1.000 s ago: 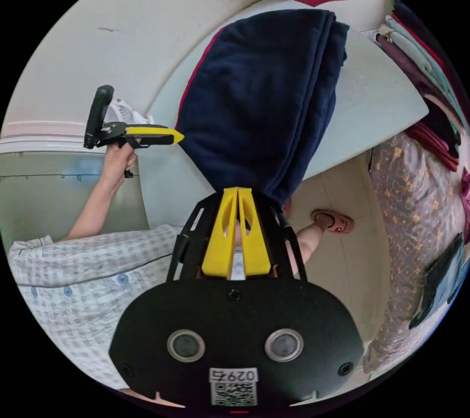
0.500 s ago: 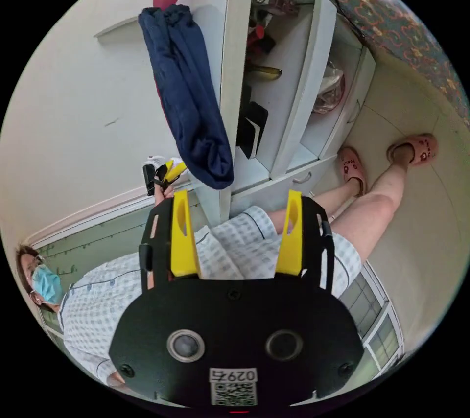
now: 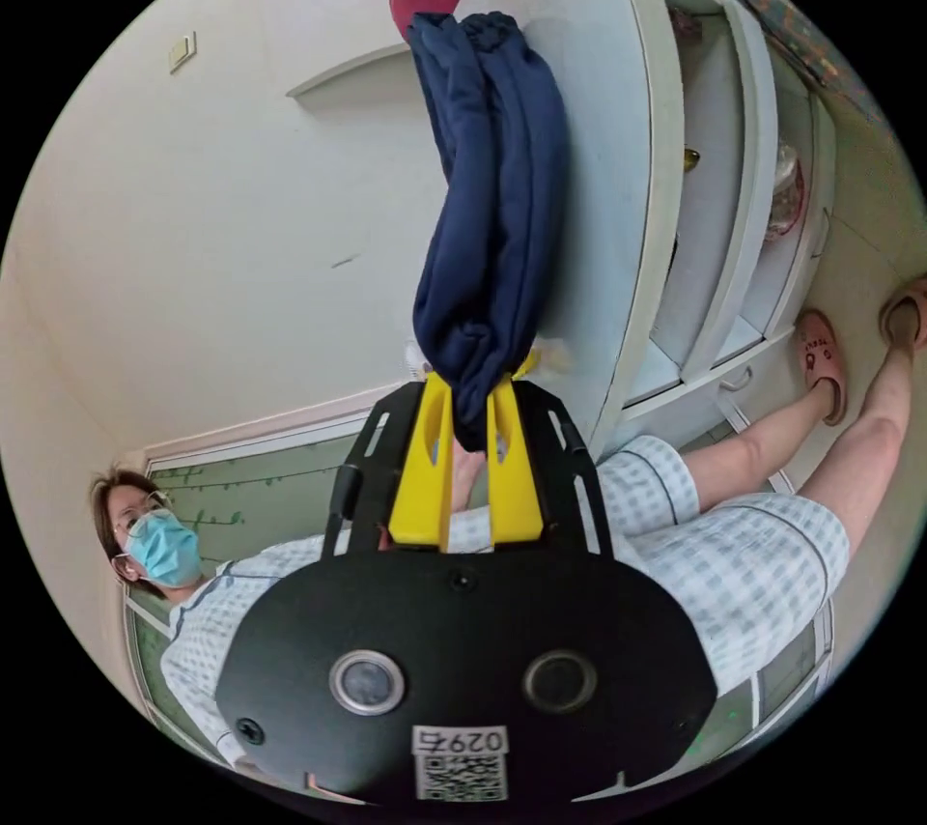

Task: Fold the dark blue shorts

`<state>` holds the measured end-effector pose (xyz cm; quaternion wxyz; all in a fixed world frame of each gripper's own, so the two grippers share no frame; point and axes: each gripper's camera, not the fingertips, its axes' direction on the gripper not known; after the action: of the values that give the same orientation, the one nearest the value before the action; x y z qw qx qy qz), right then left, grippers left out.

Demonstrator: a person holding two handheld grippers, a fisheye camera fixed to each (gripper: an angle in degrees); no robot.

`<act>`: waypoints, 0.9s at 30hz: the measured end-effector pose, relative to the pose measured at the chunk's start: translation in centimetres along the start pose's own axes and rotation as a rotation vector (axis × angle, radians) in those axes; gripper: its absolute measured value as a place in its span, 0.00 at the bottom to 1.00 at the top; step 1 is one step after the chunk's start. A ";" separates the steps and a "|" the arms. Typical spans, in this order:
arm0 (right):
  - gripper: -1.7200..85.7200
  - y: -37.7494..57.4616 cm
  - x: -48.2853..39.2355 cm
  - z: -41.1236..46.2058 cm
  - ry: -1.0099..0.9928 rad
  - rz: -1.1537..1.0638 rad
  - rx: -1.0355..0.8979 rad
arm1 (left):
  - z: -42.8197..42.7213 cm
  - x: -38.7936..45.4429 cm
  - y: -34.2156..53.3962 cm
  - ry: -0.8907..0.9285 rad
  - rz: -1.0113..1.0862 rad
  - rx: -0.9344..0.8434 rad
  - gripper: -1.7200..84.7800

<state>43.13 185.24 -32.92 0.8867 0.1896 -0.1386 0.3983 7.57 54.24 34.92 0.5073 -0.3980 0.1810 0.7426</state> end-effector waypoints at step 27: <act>0.02 20.3 -34.0 -52.4 -0.048 -0.584 0.192 | 35.6 45.5 0.9 0.146 0.610 -0.611 0.09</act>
<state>10.79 198.86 -88.45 0.9381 0.3138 -0.0607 0.1332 -15.41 105.49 21.55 0.1095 -0.5094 0.0975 0.8479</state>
